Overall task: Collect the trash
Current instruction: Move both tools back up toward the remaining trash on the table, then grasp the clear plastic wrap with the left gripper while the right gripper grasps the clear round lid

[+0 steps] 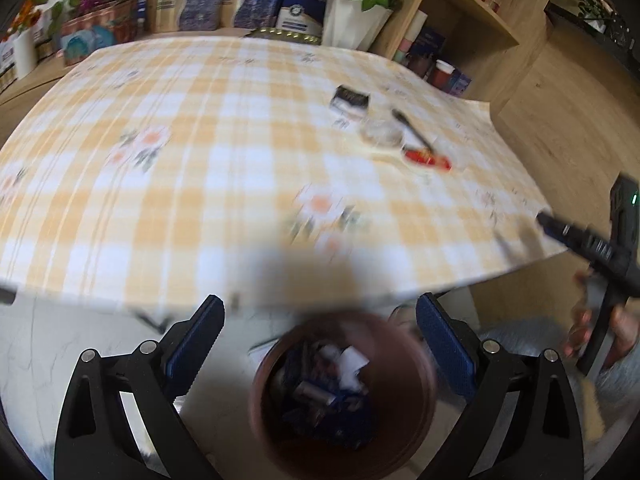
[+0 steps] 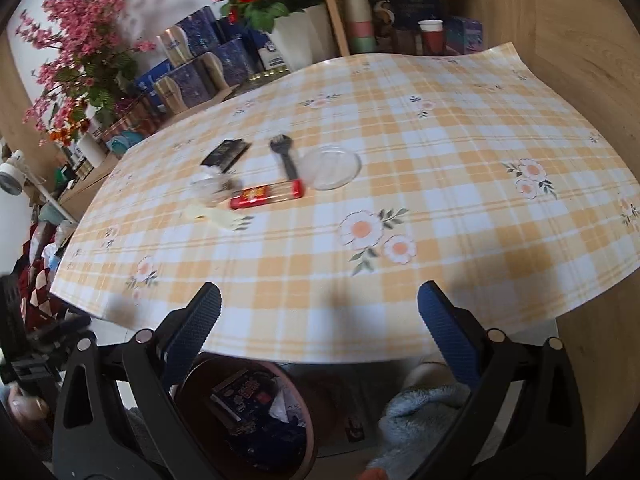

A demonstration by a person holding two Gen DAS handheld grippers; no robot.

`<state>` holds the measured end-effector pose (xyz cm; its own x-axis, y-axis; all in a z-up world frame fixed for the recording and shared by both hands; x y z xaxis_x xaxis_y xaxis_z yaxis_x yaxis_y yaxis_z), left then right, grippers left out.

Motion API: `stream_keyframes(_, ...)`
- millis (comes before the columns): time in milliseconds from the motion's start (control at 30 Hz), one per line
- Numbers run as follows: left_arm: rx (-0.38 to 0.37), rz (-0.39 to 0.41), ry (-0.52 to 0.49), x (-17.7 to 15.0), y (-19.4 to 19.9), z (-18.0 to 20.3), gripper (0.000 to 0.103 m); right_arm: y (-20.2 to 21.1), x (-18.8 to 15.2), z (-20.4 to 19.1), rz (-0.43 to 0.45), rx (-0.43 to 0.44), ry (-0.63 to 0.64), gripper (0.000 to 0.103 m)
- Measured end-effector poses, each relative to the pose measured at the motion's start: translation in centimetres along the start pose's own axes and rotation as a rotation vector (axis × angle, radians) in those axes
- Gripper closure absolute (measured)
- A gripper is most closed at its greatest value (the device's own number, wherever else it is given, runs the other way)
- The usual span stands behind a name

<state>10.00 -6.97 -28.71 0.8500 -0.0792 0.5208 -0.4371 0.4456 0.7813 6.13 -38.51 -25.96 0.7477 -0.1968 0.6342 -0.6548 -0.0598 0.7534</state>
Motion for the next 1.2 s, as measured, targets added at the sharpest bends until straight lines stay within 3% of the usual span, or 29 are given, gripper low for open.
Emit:
stream_keyframes(167, -0.09, -0.043, 0.086, 5.4, -3.6, 3.3, 0.009, -1.0, 0.5, 0.8, -0.015, 0.0, 0.014, 0.006)
stream_keyframes(267, -0.157, -0.085, 0.178, 8.4, -6.5, 5.1, 0.016, -1.5, 0.6, 1.0, -0.022, 0.007, 0.03, 0.006)
stream_keyframes(467, -0.114, -0.114, 0.194, 12.2, -11.7, 7.0, 0.025, -2.4, 1.3, 1.7, -0.033, -0.017, 0.05, 0.006)
stream_keyframes(633, -0.07, -0.12, 0.172, 13.3, -14.3, 7.6, 0.036, -3.1, 2.1, 2.5, -0.038, -0.036, 0.074, 0.006)
stream_keyframes(700, -0.049, -0.133, 0.143, 13.4, -15.0, 7.8, 0.057, -3.8, 2.4, 2.7, -0.058, -0.057, 0.111, 0.006)
stream_keyframes(800, -0.043, -0.127, 0.097, 13.5, -15.2, 8.0, 0.067, -5.0, 3.2, 2.8, -0.085, -0.084, 0.202, 0.006)
stream_keyframes(967, -0.041, -0.089, 0.051, 13.6, -13.9, 7.6, 0.069, -7.7, 4.8, 2.9, -0.145, -0.149, 0.368, 0.006)
stream_keyframes(1067, -0.06, -0.071, 0.049, 13.4, -12.6, 7.3, 0.069, -10.0, 5.4, 2.0, -0.219, -0.134, 0.468, 0.006)
stream_keyframes(1200, -0.092, -0.057, 0.035, 12.3, -10.4, 7.1, 0.069, -11.9, 6.4, 0.8, -0.248, -0.122, 0.553, 0.006)
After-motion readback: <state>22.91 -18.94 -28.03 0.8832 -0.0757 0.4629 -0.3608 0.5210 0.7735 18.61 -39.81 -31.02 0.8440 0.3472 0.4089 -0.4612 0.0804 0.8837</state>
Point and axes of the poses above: each gripper's, at about its wrist camera, not at the fingertips, and y roughly against the way its jaws point, z to its right, x to its top, the point moved 7 cm from there along -y, roughly the way its jaws point, and after that the axes turned 5 degrees about y, right-handed, at the moved point
